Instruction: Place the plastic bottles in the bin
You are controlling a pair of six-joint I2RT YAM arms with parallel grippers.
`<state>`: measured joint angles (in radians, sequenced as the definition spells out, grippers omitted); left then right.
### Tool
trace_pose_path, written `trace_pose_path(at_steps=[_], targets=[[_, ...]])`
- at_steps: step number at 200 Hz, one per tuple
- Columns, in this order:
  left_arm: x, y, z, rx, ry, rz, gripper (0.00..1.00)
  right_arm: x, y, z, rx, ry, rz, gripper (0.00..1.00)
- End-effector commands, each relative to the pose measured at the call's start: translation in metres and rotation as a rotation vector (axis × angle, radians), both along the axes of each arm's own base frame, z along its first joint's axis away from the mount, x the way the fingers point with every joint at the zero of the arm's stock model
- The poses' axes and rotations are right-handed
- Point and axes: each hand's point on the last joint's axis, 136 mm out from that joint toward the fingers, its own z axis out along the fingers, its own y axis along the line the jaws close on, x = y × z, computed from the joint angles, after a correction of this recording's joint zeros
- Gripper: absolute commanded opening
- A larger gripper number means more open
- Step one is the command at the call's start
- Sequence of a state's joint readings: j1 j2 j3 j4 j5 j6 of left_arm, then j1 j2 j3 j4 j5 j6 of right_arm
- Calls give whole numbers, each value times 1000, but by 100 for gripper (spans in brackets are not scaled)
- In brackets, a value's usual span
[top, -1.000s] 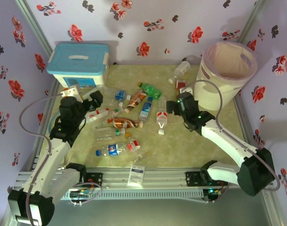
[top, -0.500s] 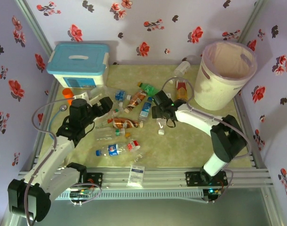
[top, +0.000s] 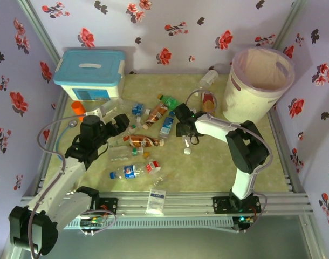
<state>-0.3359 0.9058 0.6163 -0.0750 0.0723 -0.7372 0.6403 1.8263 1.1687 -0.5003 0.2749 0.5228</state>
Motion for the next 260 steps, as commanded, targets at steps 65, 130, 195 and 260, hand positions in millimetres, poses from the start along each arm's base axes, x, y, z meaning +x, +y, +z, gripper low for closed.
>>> trace_pose_path(at_steps=[65,130,195,260], targets=[[3,-2,-8,-11,14,9,98,-7,-3,32,-23,-41,60,58],[7,1,-16,33,36,14,98,-15,7,172,33,-231,244,59],[6,1,-22,29,50,18,99,16,-48,338,-3,-533,185,51],[6,-1,-24,4,53,16,98,87,-185,413,-3,-774,-186,51]])
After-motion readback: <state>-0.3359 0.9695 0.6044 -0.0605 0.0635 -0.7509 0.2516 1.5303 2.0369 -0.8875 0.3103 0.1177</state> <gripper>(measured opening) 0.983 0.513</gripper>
